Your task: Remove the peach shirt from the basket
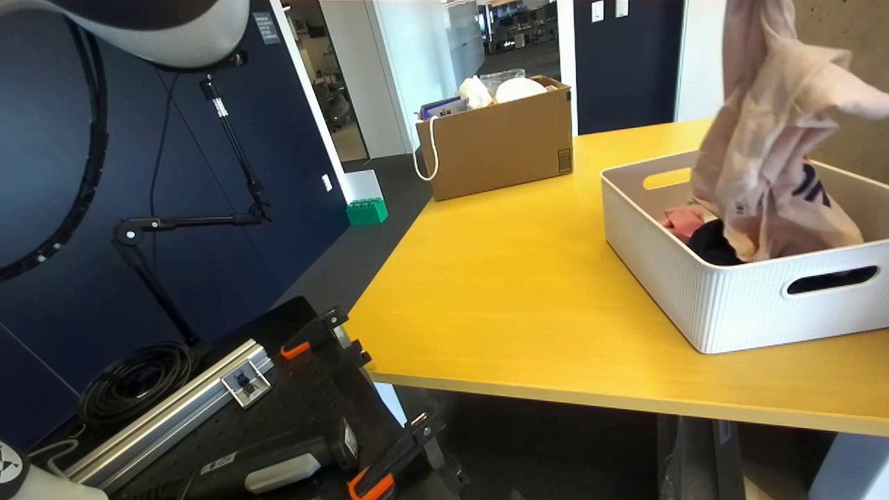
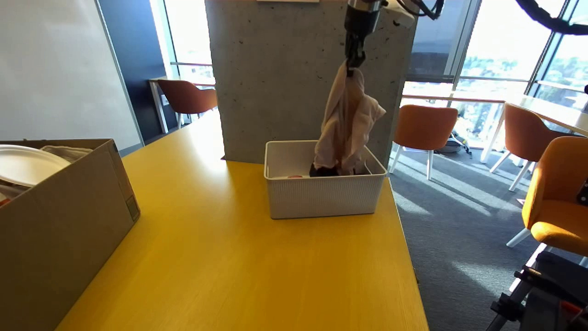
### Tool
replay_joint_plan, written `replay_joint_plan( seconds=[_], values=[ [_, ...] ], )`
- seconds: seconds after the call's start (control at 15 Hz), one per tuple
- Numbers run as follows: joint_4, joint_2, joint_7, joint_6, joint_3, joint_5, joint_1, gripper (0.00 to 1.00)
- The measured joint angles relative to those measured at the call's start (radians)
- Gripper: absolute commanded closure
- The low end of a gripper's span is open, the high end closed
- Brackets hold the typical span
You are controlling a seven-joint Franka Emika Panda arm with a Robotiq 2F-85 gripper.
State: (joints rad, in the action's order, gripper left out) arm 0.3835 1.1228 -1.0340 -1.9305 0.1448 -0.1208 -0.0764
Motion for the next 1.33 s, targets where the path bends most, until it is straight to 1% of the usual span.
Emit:
replay_joint_plan(
  seconds=[0.47, 0.8, 0.87, 1.0, 1.33],
  values=[
    [-0.003, -0.124, 0.064, 0.013, -0.004, -0.064, 0.233, 0.98],
    [-0.004, -0.192, 0.11, 0.056, -0.01, -0.098, 0.395, 0.98],
    [-0.004, -0.205, 0.125, 0.076, -0.012, -0.099, 0.424, 0.98],
    [-0.004, -0.23, 0.192, 0.153, -0.022, -0.1, 0.479, 0.98],
    [-0.003, -0.282, 0.441, 0.356, -0.042, -0.1, 0.572, 0.98]
  ],
)
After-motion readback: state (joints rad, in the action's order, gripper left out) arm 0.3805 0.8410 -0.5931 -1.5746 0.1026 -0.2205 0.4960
